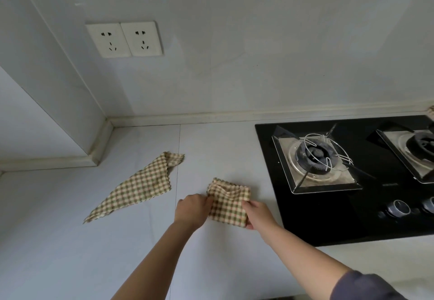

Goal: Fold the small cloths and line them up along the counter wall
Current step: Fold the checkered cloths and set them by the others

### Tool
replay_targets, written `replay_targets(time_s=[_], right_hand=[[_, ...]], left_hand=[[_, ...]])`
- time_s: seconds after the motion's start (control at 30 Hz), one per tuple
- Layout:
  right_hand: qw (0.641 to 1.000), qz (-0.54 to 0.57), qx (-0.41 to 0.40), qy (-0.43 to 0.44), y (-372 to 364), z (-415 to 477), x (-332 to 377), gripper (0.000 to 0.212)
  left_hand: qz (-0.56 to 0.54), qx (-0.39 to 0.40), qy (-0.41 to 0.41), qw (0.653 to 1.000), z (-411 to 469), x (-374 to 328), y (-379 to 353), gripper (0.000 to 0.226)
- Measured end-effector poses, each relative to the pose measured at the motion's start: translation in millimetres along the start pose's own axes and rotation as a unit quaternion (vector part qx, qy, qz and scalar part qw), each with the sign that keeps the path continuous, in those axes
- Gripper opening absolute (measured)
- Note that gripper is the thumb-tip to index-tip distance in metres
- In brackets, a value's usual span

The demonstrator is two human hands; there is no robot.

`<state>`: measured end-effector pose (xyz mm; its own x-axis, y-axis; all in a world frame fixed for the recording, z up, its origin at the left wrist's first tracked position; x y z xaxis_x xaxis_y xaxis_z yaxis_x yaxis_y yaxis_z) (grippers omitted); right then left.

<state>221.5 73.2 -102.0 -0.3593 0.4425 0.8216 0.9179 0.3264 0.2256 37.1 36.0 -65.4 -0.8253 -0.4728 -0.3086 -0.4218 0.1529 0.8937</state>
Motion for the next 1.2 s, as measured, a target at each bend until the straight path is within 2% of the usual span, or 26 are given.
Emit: replay_targets(time_s=[0.2,0.37,0.47,0.6,0.73,0.8,0.87,0.97,1.07,1.2], right_hand=[[0.996,-0.073,-0.037,-0.025,3,7,0,0.027],[0.996,-0.045,-0.045,-0.067,7,10,-8,0.027],[0.996,-0.039,-0.044,-0.062,9,12,-9,0.028],[0.990,-0.130,-0.052,-0.014,10,15,-3,0.030],[0.975,-0.220,-0.044,0.009,9,19,2,0.036],[0.971,-0.234,-0.045,0.013,10,20,7,0.037],[0.967,-0.251,-0.049,0.021,14,19,12,0.037],[0.961,-0.273,-0.037,0.028,20,21,9,0.033],[0.971,-0.236,-0.018,0.031,25,26,0,0.027],[0.977,-0.206,-0.007,0.048,30,22,-2,0.013]], left_hand=[[0.064,-0.007,0.055,0.996,15,-9,-11,0.036],[0.115,-0.025,0.050,0.992,15,-13,-14,0.034],[0.139,-0.036,0.041,0.989,14,-14,-12,0.033],[0.161,-0.037,0.028,0.986,16,-18,-11,0.030],[0.153,-0.063,0.034,0.986,13,-24,-6,0.015],[0.144,-0.097,0.009,0.985,14,-35,0,0.025],[0.122,-0.112,-0.057,0.984,19,-51,3,0.032],[0.101,-0.059,-0.130,0.985,31,-72,-3,0.039],[0.159,0.020,-0.143,0.977,40,-87,-16,0.048],[0.218,0.046,-0.122,0.967,46,-91,-18,0.029]])
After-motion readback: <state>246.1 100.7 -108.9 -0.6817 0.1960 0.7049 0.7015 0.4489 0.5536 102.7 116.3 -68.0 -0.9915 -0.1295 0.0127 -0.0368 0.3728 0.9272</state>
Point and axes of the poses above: each hand's wrist, its own z-axis towards the middle knuckle, its own y-axis out of the back of the hand, x = y × z, the point moved 7 cm from there along z, towards the middle knuckle, and after that the axes turned 8 degrees about y, right-handed, at the moved point
